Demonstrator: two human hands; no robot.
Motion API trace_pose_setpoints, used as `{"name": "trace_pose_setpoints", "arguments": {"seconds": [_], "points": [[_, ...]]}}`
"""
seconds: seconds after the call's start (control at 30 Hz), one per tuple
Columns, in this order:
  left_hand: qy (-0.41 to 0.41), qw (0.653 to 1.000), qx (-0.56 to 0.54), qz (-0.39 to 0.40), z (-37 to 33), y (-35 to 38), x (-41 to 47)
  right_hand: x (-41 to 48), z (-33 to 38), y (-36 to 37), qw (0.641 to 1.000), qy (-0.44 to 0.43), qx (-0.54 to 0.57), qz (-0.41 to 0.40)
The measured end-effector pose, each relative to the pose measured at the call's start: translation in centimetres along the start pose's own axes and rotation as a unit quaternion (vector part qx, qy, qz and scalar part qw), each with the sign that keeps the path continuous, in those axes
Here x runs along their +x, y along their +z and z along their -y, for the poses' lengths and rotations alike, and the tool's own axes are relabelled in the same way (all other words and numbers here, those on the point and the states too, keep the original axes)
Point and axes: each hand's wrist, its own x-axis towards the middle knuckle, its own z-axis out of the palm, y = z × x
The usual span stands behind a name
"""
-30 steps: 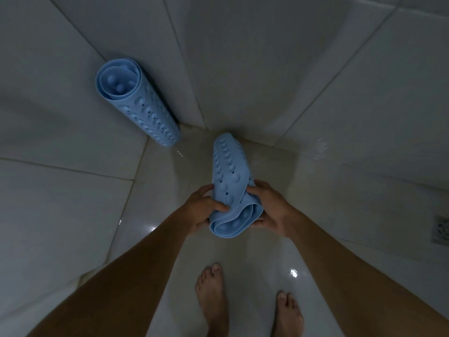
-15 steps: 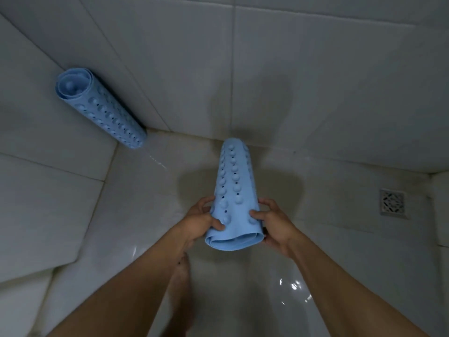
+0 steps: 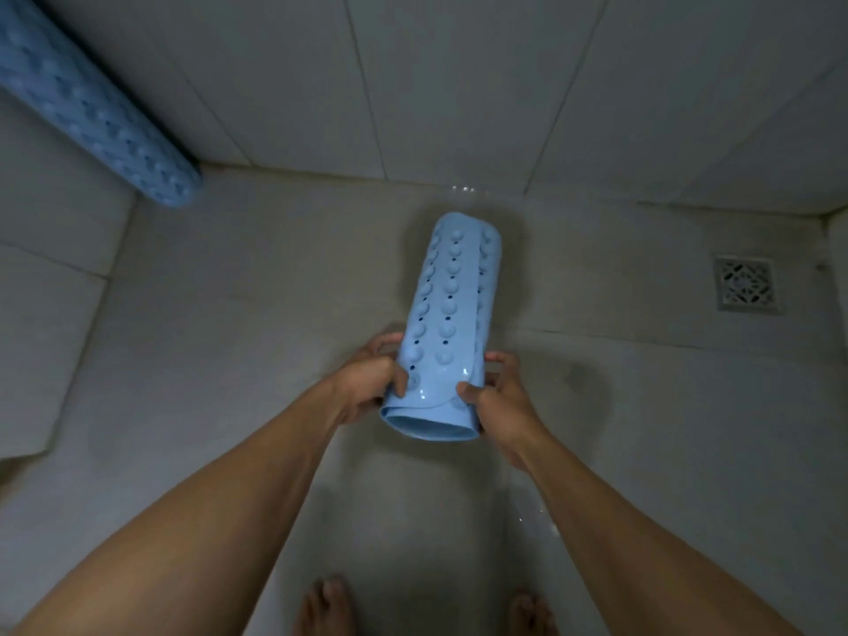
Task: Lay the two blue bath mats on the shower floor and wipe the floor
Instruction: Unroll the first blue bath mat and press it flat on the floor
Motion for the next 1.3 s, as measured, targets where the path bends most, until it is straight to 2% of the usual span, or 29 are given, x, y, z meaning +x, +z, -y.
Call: {"name": "trace_pose_setpoints", "arguments": {"seconds": [0.1, 0.17, 0.27, 0.33, 0.4, 0.53, 0.6, 0.7, 0.87, 0.97, 1.03, 1.07, 1.1, 1.2, 1.23, 1.3], "points": [[-0.036, 0.998, -0.004, 0.046, 0.6, -0.5, 2.7, 3.3, -2.5, 0.3, 0.998, -0.036, -0.053, -0.011], [-0.052, 0.998, 0.001, 0.035, 0.3, -1.3, 4.5, 5.7, -3.5, 0.7, 0.988, -0.056, -0.143, 0.020], [-0.023, 0.999, 0.049, -0.009, -0.9, -0.6, 6.8, 9.3, -4.0, 1.4, 0.951, -0.094, -0.283, 0.084], [0.016, 0.990, 0.127, -0.056, -1.3, 0.1, 8.9, 11.1, -3.4, 1.9, 0.929, -0.103, -0.353, 0.041], [0.079, 0.977, 0.171, -0.095, -1.2, 0.5, 10.3, 12.8, -2.7, 2.7, 0.913, -0.163, -0.372, -0.035], [0.146, 0.958, 0.171, -0.179, 0.1, -0.9, 14.0, 14.8, -3.2, 4.3, 0.889, -0.266, -0.357, -0.106], [0.177, 0.926, 0.232, -0.237, 1.8, -1.5, 15.3, 15.0, -3.8, 4.9, 0.884, -0.293, -0.342, -0.128], [0.219, 0.855, 0.373, -0.287, 5.0, -1.8, 15.9, 14.8, -4.8, 5.8, 0.867, -0.304, -0.375, -0.126], [0.167, 0.693, 0.622, -0.325, 8.3, -2.3, 18.0, 14.2, -5.6, 5.9, 0.849, -0.272, -0.438, -0.114], [0.161, 0.618, 0.688, -0.345, 9.3, -2.8, 18.2, 13.7, -5.9, 5.8, 0.849, -0.252, -0.446, -0.127], [0.182, 0.596, 0.699, -0.351, 9.5, -2.9, 18.3, 13.5, -6.1, 5.7, 0.846, -0.241, -0.455, -0.138], [0.196, 0.601, 0.692, -0.349, 9.7, -2.9, 18.6, 13.4, -6.1, 5.6, 0.846, -0.239, -0.455, -0.145], [0.211, 0.620, 0.679, -0.332, 9.8, -3.1, 19.1, 13.3, -6.1, 5.6, 0.847, -0.238, -0.451, -0.150], [0.241, 0.738, 0.585, -0.233, 10.4, -3.9, 20.4, 13.1, -5.8, 5.3, 0.855, -0.239, -0.435, -0.148], [0.242, 0.751, 0.573, -0.222, 10.7, -4.1, 20.6, 13.0, -5.8, 5.2, 0.854, -0.241, -0.435, -0.153], [0.232, 0.750, 0.576, -0.228, 11.1, -4.1, 20.6, 13.0, -5.9, 4.9, 0.844, -0.249, -0.443, -0.172]]}}
